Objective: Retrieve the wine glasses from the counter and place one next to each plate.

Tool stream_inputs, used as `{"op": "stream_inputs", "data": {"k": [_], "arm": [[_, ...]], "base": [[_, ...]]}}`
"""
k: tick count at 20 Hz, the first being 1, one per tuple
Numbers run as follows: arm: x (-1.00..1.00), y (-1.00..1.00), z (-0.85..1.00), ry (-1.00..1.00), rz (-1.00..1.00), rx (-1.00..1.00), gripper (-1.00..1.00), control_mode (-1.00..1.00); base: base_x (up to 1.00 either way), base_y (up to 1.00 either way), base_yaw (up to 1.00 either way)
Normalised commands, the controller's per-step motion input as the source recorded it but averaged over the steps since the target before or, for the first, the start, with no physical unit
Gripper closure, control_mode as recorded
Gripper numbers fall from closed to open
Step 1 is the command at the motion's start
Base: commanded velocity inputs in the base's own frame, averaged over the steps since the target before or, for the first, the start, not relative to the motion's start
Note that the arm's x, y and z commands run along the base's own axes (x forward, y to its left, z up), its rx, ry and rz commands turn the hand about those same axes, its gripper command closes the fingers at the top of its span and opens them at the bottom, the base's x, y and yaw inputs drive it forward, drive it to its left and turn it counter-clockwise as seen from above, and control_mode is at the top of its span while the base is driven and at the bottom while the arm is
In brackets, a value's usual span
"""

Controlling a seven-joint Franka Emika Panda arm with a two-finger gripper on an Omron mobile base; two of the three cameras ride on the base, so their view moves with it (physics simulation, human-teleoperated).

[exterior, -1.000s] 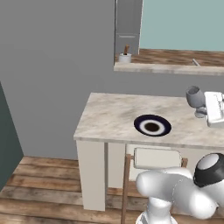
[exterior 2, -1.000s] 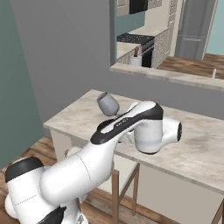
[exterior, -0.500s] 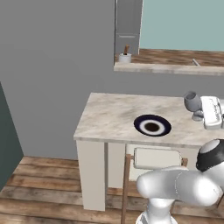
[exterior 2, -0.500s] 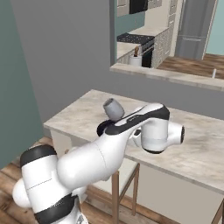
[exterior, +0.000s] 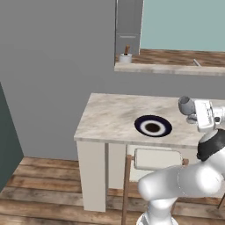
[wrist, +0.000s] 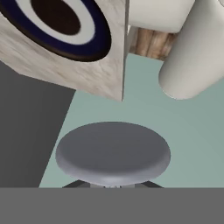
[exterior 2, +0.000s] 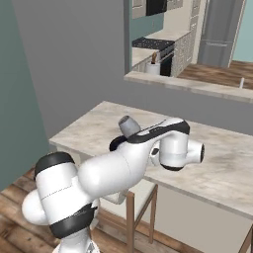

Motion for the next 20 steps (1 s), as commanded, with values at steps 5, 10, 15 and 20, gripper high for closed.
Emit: {"op": "stream_inputs", "data": {"k": [5, 10, 15, 20], "arm": [[0.33, -0.03, -0.32, 0.04, 0.05, 0.00, 1.00, -1.00], [0.17, -0.14, -0.26, 0.00, 0.06, 0.00, 1.00, -1.00], [0.20, -0.15, -0.33, 0.00, 0.06, 0.00, 1.00, -1.00], [0.22, -0.14, -0.29, 0.00, 0.06, 0.02, 1.00, -1.00]], "base": [[0.00, 0.00, 0.00], [0.00, 0.00, 0.00], [0.00, 0.00, 0.00], [0.00, 0.00, 0.00]]}}
